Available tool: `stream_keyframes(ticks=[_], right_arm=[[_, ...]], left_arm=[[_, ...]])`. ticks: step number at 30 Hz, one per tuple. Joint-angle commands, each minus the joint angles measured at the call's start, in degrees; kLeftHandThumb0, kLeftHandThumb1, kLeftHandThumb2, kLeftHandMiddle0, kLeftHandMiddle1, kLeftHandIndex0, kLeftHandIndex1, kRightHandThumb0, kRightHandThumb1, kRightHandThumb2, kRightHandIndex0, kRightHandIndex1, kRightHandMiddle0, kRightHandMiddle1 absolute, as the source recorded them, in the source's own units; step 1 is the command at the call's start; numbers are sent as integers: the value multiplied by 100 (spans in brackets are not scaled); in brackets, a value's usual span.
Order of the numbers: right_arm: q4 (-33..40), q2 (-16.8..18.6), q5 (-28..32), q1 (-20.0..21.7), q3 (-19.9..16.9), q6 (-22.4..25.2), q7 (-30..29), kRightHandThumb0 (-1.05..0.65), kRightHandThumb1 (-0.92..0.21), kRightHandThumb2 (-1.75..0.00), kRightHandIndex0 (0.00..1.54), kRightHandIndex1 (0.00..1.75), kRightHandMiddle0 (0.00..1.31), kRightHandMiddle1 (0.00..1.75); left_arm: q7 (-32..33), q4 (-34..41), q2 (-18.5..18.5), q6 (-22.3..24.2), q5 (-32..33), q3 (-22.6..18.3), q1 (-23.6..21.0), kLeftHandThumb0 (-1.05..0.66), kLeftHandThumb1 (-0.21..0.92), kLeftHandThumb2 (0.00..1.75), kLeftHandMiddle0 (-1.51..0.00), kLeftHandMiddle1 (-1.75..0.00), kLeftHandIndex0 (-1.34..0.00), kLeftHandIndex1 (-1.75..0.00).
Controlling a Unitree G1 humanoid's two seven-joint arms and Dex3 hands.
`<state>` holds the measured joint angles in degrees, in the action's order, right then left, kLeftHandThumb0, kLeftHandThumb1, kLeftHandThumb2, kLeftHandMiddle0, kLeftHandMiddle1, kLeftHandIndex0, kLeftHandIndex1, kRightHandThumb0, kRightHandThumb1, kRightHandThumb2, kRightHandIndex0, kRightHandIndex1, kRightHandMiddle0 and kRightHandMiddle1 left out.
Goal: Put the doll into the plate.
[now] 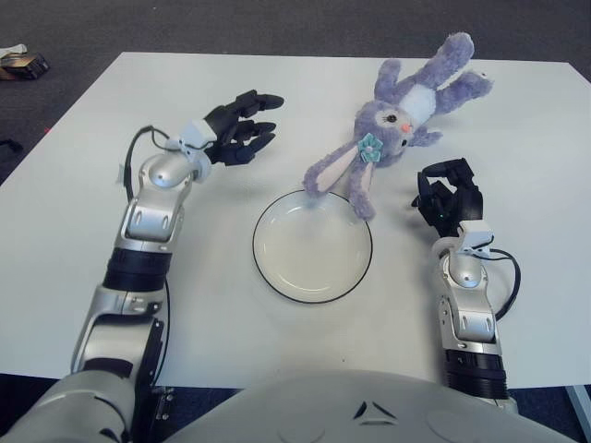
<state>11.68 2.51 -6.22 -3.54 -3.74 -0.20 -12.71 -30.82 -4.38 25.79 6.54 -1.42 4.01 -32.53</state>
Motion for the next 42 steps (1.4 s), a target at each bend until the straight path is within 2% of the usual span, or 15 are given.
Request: stream_keyframes(ticks=[1, 5, 10, 17, 25, 32, 34, 38, 40, 41, 42], right_arm=[[-231, 55, -47, -172, 32, -6, -28, -35, -92, -40, 77, 175, 33, 163], [-288, 51, -34, -158, 29, -42, -22, -35, -92, -40, 77, 175, 33, 163], [-320, 42, -14, -153, 23, -67, -9, -35, -92, -40, 76, 175, 33, 163], [-344, 37, 10, -161, 18, -93, 15, -35, -92, -40, 76, 175, 33, 162], [-390, 27, 11, -148, 22, -123, 29, -35, -92, -39, 75, 175, 33, 162], [-445, 30, -9, -106, 38, -133, 20, -35, -92, -39, 75, 175, 34, 162], [-453, 30, -17, -99, 43, -134, 14, -35, -92, -39, 75, 175, 34, 161], [-465, 31, -33, -85, 56, -134, -3, -35, -92, -39, 75, 175, 34, 161], [-469, 31, -38, -73, 61, -129, -11, -35, -92, -39, 75, 175, 34, 161], [-465, 29, -39, -72, 61, -125, -13, -35, -92, -39, 75, 175, 34, 161], [-461, 28, -39, -71, 61, -122, -14, -35, -92, -39, 75, 175, 34, 161]], left_arm=[[-210, -294, 74, -114, -41, 114, -358, -76, 92, 47, -66, -2, -29, -42], [-813, -678, 89, 148, 168, 232, -1003, -75, 92, 51, -68, -3, -31, -42], [-1309, -997, 100, 478, 195, 398, -1493, -71, 92, 56, -72, -4, -33, -44], [-1624, -939, 267, 488, -594, 1096, -2049, -69, 92, 61, -74, -3, -36, -45], [-1796, -834, 175, 714, -1094, 1535, -2394, -76, 92, 63, -75, -3, -37, -45], [-1745, -620, 122, 622, -1425, 1769, -2341, -82, 92, 51, -79, -4, -35, -45], [-1696, -529, 152, 343, -1500, 1819, -2255, -82, 92, 49, -80, -4, -34, -45], [-1268, -581, 260, -1036, -1680, 1865, -1968, -85, 92, 49, -78, -3, -29, -43], [-880, -834, 290, -1992, -1732, 1822, -1851, -86, 92, 50, -77, -2, -28, -43], [-676, -1152, 293, -2673, -1724, 1805, -1858, -87, 92, 51, -76, -1, -27, -42], [-540, -1388, 293, -3150, -1717, 1795, -1871, -87, 92, 51, -75, -1, -27, -42]])
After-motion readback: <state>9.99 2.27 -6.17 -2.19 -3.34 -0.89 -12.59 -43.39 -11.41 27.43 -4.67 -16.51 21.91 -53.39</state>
